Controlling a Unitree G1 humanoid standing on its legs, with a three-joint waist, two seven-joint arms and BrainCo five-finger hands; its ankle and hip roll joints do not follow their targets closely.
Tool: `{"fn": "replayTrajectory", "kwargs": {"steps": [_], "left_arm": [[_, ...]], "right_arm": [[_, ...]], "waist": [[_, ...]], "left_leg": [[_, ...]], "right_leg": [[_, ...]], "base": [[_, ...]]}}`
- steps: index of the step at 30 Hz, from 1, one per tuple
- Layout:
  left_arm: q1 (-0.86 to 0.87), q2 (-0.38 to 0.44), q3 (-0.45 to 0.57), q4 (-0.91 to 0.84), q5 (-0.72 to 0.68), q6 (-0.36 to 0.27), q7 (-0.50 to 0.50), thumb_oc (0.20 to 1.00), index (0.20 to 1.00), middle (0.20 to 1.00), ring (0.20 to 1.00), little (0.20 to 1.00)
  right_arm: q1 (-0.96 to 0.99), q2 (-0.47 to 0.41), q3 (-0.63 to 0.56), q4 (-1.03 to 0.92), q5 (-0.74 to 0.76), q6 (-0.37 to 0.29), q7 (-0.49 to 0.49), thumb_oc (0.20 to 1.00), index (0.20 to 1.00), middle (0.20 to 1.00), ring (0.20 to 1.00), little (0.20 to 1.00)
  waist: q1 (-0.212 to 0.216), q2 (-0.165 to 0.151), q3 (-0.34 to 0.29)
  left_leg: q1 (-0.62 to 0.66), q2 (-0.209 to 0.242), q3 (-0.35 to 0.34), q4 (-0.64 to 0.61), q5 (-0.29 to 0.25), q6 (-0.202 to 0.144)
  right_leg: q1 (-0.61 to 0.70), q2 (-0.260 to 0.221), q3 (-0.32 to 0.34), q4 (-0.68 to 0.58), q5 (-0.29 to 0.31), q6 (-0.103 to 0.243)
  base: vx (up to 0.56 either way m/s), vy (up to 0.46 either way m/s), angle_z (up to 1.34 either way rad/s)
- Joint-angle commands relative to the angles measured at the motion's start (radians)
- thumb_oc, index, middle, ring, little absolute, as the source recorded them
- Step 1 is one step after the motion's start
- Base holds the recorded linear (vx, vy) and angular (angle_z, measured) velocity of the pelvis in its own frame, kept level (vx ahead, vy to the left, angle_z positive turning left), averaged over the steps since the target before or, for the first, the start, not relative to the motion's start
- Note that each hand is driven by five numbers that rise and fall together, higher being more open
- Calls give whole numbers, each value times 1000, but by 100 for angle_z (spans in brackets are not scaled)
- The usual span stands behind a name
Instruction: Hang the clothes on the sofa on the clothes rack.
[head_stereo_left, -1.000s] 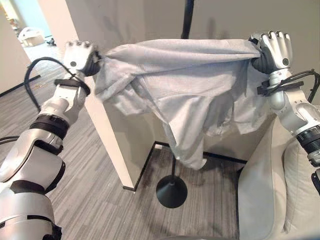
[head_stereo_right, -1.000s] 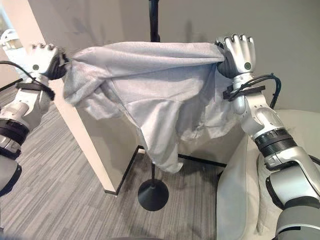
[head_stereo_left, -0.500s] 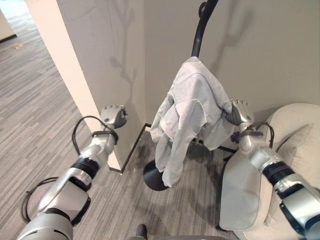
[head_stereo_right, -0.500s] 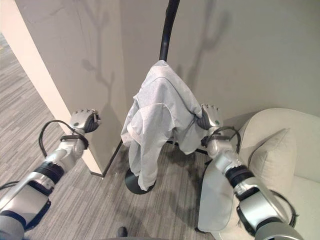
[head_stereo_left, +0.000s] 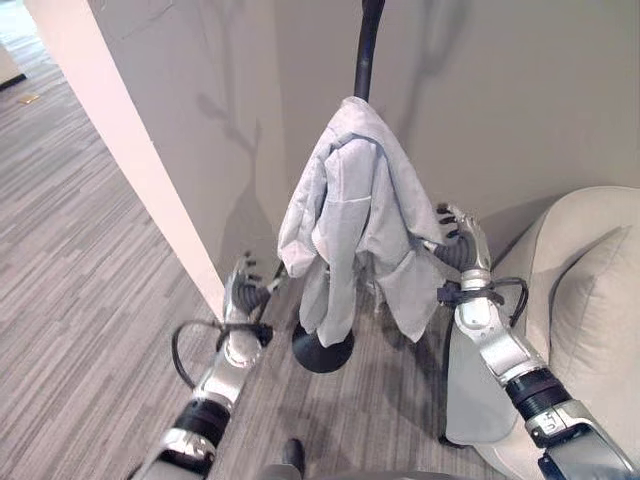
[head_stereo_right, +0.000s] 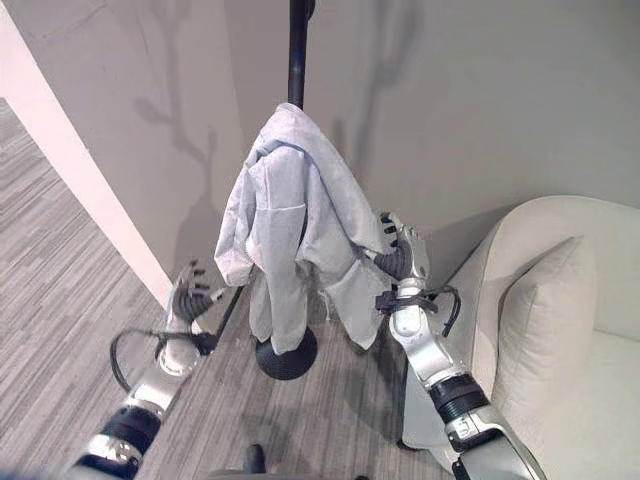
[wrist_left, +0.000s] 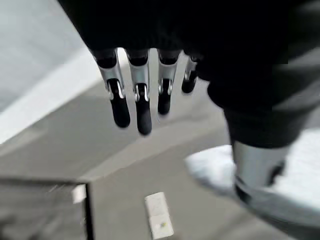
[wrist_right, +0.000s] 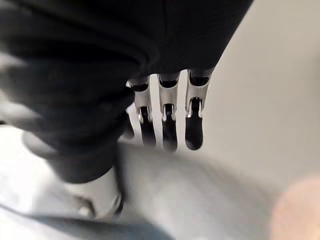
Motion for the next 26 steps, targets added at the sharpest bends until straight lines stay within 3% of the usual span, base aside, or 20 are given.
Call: {"fn": "replayTrajectory", "kwargs": {"steps": [1,7,9,10,13,14,16,18,19,20,21,23,26], "left_arm": [[-12,14,7,60,-106,-66,-16,1000,1000,1000,1000,1000],[71,20,74,126,-149,-61,-43,1000,1000,1000,1000,1000],[173,8,159,213,-319,-83,-166,1000,1000,1000,1000,1000],[172,8,159,213,-320,-83,-166,1000,1000,1000,1000,1000],[202,-8,196,319,-376,-82,-228,1000,1000,1000,1000,1000],[204,-32,241,440,-428,-71,-274,1000,1000,1000,1000,1000],[200,-43,270,511,-450,-70,-289,1000,1000,1000,1000,1000],[196,-69,344,655,-530,-69,-314,1000,1000,1000,1000,1000],[194,-68,345,656,-530,-69,-315,1000,1000,1000,1000,1000],[193,-79,368,724,-567,-65,-341,1000,1000,1000,1000,1000],[190,-79,369,726,-568,-66,-342,1000,1000,1000,1000,1000],[180,-77,381,816,-576,-46,-365,1000,1000,1000,1000,1000],[174,-84,388,847,-597,-30,-399,1000,1000,1000,1000,1000]], "right_arm": [[-5,-15,-72,-71,92,-79,-14,1000,1000,1000,1000,1000],[41,-33,-151,-178,236,-129,24,1000,1000,1000,1000,1000],[116,-32,-273,-205,368,-170,43,1000,1000,1000,1000,1000],[116,-32,-274,-206,368,-170,43,1000,1000,1000,1000,1000],[185,42,-340,-140,528,-210,59,1000,1000,1000,1000,1000],[248,109,-385,-63,640,-226,83,1000,1000,1000,1000,1000],[277,128,-398,-5,656,-223,98,1000,1000,1000,1000,1000],[328,196,-404,270,783,-208,155,1000,1000,1000,1000,1000],[325,195,-404,274,785,-211,157,1000,1000,1000,1000,1000],[323,233,-405,532,917,-180,224,1000,1000,1000,1000,1000],[317,230,-406,540,921,-184,230,1000,1000,1000,1000,1000],[289,269,-453,811,1172,-125,345,1000,1000,1000,1000,1000],[292,269,-570,1098,1308,-28,389,1000,1000,1000,1000,1000]], "waist": [[25,20,-86],[28,21,-93],[28,26,-94],[28,24,-97],[25,26,-96],[21,29,-94],[18,27,-96],[13,31,-98],[12,29,-100],[13,33,-98],[13,31,-99],[17,34,-99],[18,45,-101]], "left_leg": [[34,-4,-10,7,-106,8],[46,-2,1,7,-105,6],[61,2,8,7,-109,4],[56,-1,9,7,-106,6],[65,-1,8,7,-107,5],[74,0,5,7,-111,3],[74,-3,3,7,-108,3],[87,-2,-1,8,-114,-1],[82,-5,-1,7,-110,0],[92,-3,-6,9,-116,-3],[88,-5,-6,7,-112,-2],[96,-4,-11,9,-115,-6],[105,-2,-22,11,-124,-10]], "right_leg": [[-3,-90,7,3,277,59],[3,-98,0,0,304,59],[13,-103,-14,8,332,59],[10,-105,-13,6,335,59],[12,-105,-10,15,342,59],[17,-103,-9,23,342,59],[16,-105,-8,24,344,59],[22,-100,-4,34,333,59],[18,-102,-4,33,335,59],[24,-96,-2,40,323,59],[20,-98,-2,39,326,59],[25,-94,-1,42,310,59],[39,-90,-13,42,287,59]], "base": [[15,0,-4],[-9,-7,-3],[-46,-18,-11],[-26,-7,-14],[-15,0,-6],[0,0,0],[0,0,0],[0,0,0],[0,0,0],[0,0,0],[0,0,0],[0,0,0],[22,5,-4]]}}
